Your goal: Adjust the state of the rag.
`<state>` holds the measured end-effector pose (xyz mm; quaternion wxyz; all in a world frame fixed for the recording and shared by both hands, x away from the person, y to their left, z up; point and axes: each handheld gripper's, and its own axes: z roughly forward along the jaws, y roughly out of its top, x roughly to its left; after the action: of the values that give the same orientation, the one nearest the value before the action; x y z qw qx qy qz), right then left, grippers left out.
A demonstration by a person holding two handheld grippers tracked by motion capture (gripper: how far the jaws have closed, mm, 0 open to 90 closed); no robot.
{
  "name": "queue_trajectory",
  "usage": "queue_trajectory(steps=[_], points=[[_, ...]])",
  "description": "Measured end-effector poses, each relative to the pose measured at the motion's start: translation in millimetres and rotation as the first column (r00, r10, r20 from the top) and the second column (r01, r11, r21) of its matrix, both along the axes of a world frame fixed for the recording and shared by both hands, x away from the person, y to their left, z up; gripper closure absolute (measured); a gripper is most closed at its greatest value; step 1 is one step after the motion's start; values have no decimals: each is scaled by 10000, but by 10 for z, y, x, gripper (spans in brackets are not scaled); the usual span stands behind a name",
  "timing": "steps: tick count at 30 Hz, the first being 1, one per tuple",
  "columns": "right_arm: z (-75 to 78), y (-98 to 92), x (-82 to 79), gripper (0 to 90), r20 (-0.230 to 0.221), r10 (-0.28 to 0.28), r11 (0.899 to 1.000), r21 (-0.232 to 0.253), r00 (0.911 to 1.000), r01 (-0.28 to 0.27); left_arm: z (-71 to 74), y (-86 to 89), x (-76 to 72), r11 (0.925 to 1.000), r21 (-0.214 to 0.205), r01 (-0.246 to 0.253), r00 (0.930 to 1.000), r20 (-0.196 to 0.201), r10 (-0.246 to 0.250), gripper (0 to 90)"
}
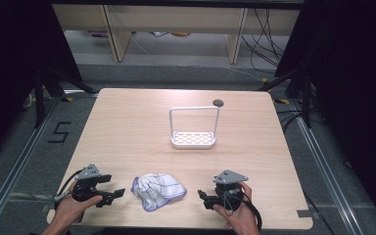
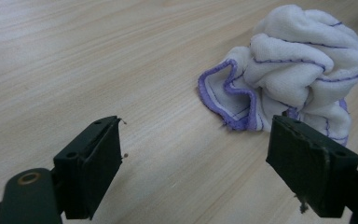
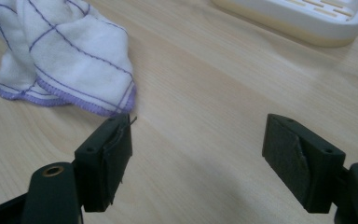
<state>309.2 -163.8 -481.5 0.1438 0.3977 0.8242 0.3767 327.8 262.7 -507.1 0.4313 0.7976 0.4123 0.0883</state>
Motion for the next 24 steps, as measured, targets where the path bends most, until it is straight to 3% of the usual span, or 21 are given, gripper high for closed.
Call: queue_trajectory(steps=[13, 15, 16, 19, 20, 22, 24], points=[[58, 153, 41, 229, 158, 203, 9997, -134, 9997, -201, -1, 10, 6, 10000, 41, -72, 9999, 80, 71, 166], [72, 188, 48, 231, 147, 257, 9996, -84, 9996, -256, 7, 23, 7, 9995, 286, 91, 9999, 61, -92, 166], [74, 224, 62, 237, 311, 350, 9994, -84, 9989, -347, 2, 11, 3, 9999, 152, 34, 10000, 54, -35, 166], [84, 263, 74, 242, 326, 453, 9990, -32, 9984, -452, 6, 22, 3, 9996, 269, 101, 9999, 38, -102, 166], [95, 302, 97, 246, 418, 628, 9980, -91, 9971, -625, 2, 7, -7, 9999, 28, -104, 9999, 83, 103, 166], [90, 321, 111, 245, 536, 748, 9971, -191, 9958, -738, 2, 6, -1, 9999, -16, -150, 9998, 147, 150, 166], [83, 401, 111, 237, 275, 693, 9976, -101, 9972, -691, 2, 5, 11, 9998, -97, -199, 9994, 270, 201, 162]])
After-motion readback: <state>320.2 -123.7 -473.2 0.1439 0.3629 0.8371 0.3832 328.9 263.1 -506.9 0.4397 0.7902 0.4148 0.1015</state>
